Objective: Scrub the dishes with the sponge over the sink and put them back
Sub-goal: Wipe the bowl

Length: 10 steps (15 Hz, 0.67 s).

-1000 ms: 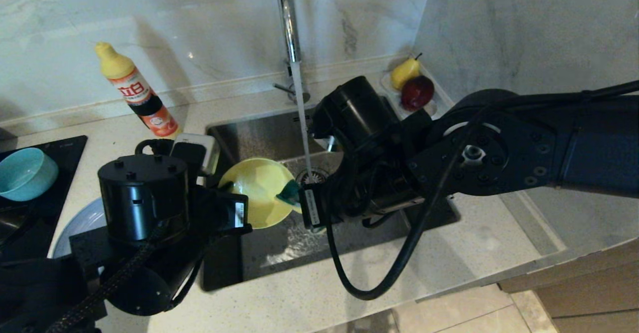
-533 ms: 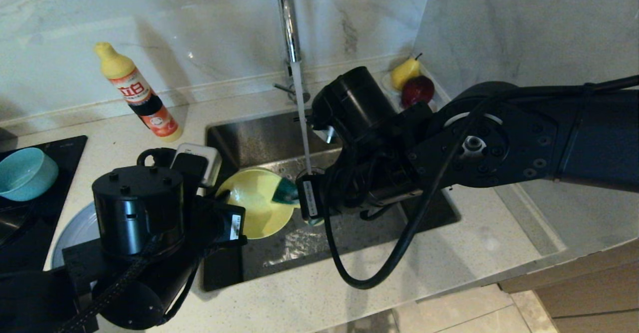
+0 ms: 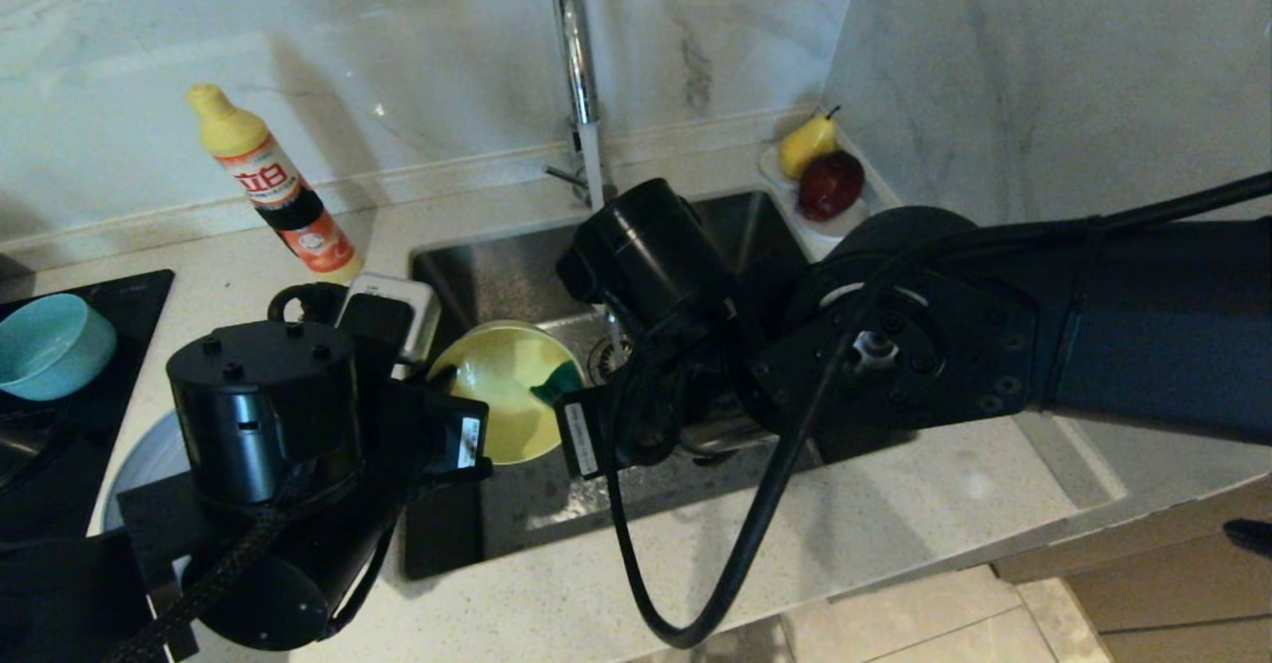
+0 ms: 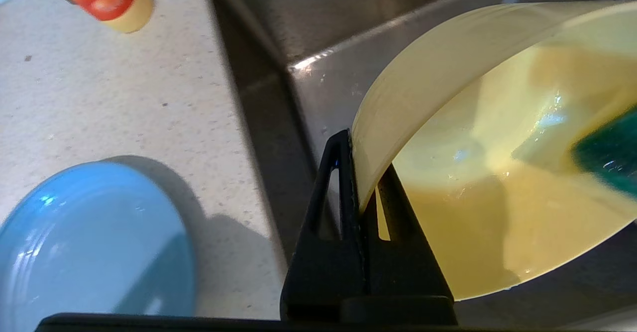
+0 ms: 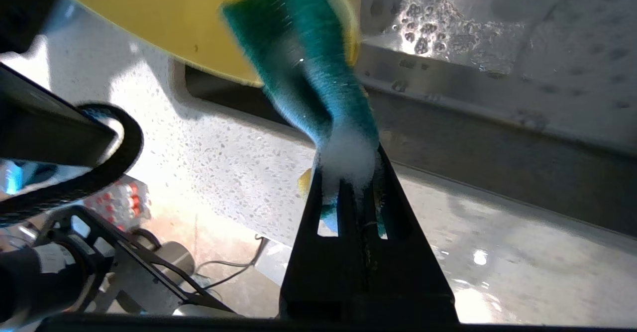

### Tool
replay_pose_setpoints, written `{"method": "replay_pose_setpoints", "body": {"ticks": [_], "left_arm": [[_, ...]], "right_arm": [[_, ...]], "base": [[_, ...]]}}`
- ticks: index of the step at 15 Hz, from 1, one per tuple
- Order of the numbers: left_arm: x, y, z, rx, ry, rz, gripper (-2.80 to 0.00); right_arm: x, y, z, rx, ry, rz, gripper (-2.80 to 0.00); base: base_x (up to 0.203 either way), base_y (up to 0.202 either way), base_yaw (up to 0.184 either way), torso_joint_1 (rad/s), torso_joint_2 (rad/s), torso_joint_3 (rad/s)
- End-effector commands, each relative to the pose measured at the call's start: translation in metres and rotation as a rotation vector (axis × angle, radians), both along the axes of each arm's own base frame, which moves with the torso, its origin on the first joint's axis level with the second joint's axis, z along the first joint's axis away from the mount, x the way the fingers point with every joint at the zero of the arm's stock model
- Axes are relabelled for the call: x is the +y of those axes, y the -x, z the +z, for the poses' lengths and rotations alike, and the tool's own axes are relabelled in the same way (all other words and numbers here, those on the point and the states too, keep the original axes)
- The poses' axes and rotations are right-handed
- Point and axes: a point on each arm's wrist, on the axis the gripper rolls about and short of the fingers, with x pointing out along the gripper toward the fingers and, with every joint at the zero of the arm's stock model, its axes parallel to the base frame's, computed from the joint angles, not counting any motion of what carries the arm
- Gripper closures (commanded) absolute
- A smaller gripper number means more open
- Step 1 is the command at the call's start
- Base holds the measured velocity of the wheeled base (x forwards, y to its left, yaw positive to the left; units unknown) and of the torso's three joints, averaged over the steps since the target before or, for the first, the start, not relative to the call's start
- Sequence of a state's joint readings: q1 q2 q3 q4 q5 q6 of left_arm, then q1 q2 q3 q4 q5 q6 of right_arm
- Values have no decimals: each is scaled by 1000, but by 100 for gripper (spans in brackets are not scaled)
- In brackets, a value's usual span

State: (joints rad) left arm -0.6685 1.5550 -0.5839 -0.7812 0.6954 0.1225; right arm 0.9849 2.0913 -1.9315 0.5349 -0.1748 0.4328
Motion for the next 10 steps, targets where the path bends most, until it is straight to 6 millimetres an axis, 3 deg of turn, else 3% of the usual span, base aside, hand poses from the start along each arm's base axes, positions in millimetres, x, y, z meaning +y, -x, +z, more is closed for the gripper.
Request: {"method": "replay_pose_setpoints", "body": {"ticks": [1, 6, 10], "left_arm": [[0, 2, -1, 1, -4, 2, 0], [-3, 7, -6, 12, -74, 4, 0], [-6, 12, -10, -2, -120, -22, 0]], "right_arm": [[8, -3, -13, 3, 32, -9, 0], [12, -14, -25, -41, 69, -55, 0], [5, -15, -11, -67, 28, -69, 0]], "base": [[0, 0, 0, 0, 0, 0], [0, 0, 0, 0, 0, 0], [0, 0, 0, 0, 0, 0]]}}
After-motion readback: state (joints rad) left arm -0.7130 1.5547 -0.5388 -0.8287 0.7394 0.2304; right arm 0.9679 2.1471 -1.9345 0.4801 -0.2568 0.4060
